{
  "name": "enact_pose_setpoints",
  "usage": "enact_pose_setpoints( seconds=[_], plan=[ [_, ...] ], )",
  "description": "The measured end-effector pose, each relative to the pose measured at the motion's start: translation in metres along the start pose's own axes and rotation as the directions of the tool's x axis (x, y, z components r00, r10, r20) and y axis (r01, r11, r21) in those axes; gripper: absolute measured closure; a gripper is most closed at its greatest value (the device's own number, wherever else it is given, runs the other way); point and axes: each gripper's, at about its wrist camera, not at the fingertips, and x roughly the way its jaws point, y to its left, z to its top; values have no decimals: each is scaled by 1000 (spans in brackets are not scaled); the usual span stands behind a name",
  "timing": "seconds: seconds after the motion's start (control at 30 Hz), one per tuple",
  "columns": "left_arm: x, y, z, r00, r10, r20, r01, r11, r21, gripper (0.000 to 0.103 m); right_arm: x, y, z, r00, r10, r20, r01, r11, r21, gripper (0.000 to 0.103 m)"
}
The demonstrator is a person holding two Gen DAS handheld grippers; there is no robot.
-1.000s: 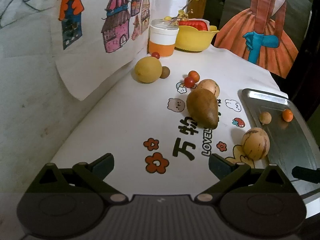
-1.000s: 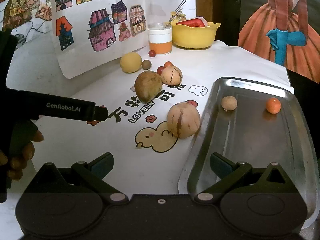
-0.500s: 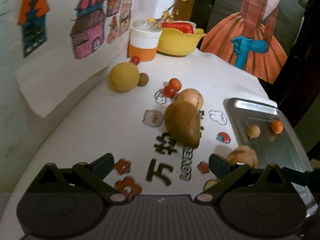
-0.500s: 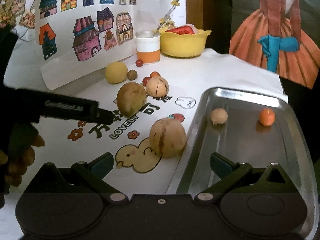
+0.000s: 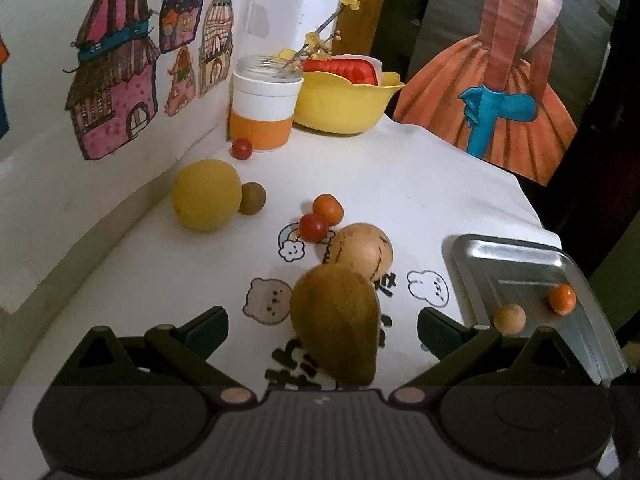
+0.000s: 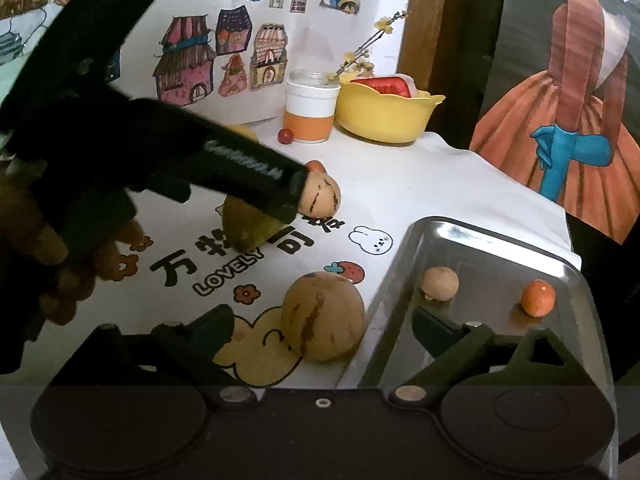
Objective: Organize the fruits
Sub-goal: 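Grasp the brown pear with left tool while right tool grasps the speckled tan fruit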
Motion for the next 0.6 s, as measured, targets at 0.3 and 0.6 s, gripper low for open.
enact_pose_setpoints(
  seconds=[0.3,0.6],
  plan=[
    [14,-1,1,1000,3,-15,-3,1000,2,4,12,4,2,1000,11,-3,-11,1000,-16,22],
    [19,-5,-3,1000,8,-27,-7,1000,17,21,18,8,2,1000,4,-14,-5,999,-34,35]
  ],
)
